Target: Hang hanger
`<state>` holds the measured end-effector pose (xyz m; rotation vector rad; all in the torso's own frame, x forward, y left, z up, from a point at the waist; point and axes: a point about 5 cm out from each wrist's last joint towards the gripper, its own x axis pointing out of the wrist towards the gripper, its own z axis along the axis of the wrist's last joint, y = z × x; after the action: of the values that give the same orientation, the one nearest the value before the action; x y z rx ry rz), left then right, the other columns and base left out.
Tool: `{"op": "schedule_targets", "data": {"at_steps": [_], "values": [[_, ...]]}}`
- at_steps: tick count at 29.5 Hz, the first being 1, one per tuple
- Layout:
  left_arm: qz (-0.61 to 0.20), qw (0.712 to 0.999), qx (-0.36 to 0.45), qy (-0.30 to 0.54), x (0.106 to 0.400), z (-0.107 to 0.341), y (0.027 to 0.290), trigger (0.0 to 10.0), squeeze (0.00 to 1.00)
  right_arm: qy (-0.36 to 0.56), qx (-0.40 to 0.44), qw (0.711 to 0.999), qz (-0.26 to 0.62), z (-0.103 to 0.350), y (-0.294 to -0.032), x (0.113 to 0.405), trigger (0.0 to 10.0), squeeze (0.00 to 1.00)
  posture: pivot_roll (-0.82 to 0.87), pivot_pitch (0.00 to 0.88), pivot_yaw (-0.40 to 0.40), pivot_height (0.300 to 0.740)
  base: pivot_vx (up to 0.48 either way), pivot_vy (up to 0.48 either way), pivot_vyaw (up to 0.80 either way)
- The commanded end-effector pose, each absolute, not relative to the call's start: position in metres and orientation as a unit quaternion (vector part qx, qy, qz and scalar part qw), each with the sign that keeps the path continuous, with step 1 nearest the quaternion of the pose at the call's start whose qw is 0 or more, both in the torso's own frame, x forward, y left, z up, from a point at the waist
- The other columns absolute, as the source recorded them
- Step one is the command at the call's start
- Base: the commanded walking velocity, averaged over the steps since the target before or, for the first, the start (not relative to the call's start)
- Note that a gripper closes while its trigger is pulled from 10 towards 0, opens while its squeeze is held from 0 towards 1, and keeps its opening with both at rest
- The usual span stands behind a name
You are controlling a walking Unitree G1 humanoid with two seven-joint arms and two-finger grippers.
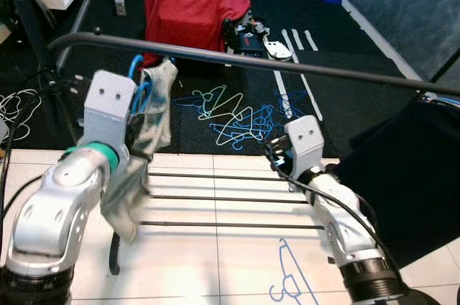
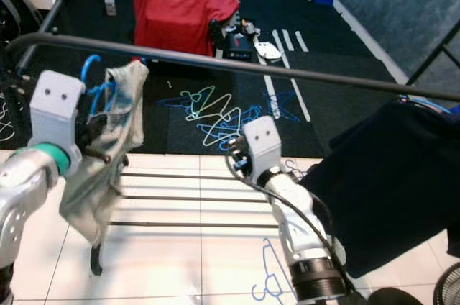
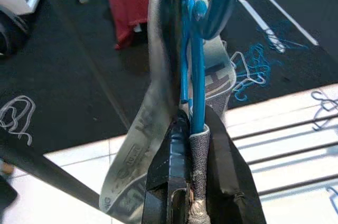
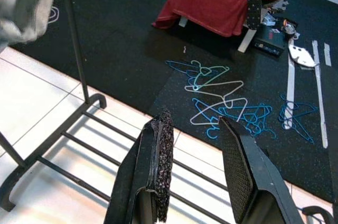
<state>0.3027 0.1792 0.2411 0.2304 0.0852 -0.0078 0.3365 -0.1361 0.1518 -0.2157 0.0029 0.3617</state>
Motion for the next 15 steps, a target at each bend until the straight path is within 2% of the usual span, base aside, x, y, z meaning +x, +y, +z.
{"op": "schedule_targets", "data": {"at_steps": [1, 7, 15], "values": [[0.020, 0.992, 0.117, 0.045, 0.309, 0.239, 0.177, 10.0, 0.00, 0.000, -0.104, 0.980, 0.167, 0.152, -0.139, 0.338, 10.0, 0.00, 0.06, 0.064, -0.038, 0.740, 0.000, 0.000, 0.00], [0.069, 0.992, 0.097, 0.043, 0.332, 0.241, 0.171, 10.0, 0.00, -0.007, -0.103, 0.981, 0.164, 0.152, -0.136, 0.339, 10.0, 0.00, 0.05, 0.058, -0.034, 0.740, 0.000, 0.000, 0.00], [0.091, 0.990, 0.092, 0.056, 0.342, 0.237, 0.172, 10.0, 0.00, -0.007, -0.103, 0.981, 0.162, 0.150, -0.135, 0.338, 10.0, 0.00, 0.06, 0.056, -0.028, 0.740, 0.000, 0.000, 0.00]]}}
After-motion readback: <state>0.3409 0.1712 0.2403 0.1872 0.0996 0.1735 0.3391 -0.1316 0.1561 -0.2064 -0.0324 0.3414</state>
